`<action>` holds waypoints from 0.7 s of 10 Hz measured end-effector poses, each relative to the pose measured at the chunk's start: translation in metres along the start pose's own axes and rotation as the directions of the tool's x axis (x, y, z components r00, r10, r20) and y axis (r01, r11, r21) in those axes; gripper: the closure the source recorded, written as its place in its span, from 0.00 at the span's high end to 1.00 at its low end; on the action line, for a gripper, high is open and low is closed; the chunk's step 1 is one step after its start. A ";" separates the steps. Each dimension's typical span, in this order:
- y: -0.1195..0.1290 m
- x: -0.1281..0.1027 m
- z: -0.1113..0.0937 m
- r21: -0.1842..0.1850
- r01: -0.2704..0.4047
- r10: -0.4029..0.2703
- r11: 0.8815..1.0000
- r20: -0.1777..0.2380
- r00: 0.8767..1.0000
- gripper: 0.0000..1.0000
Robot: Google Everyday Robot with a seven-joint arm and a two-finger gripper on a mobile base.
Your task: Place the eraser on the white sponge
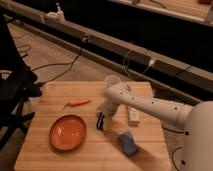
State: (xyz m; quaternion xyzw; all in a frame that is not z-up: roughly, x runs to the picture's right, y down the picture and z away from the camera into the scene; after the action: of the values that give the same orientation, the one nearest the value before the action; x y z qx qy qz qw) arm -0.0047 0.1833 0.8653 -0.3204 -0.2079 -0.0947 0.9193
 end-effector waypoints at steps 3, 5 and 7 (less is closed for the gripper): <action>0.001 0.005 0.012 -0.042 0.059 -0.061 0.997 -0.055 0.997 0.80; -0.003 0.001 0.018 -0.057 0.081 -0.085 0.995 -0.059 0.995 0.70; -0.014 -0.007 0.016 -0.036 0.075 -0.076 0.997 -0.033 0.997 0.50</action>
State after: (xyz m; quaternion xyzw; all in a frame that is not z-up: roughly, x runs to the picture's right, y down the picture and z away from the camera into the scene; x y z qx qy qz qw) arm -0.0206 0.1826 0.8806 -0.3267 -0.2022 -0.1387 0.9128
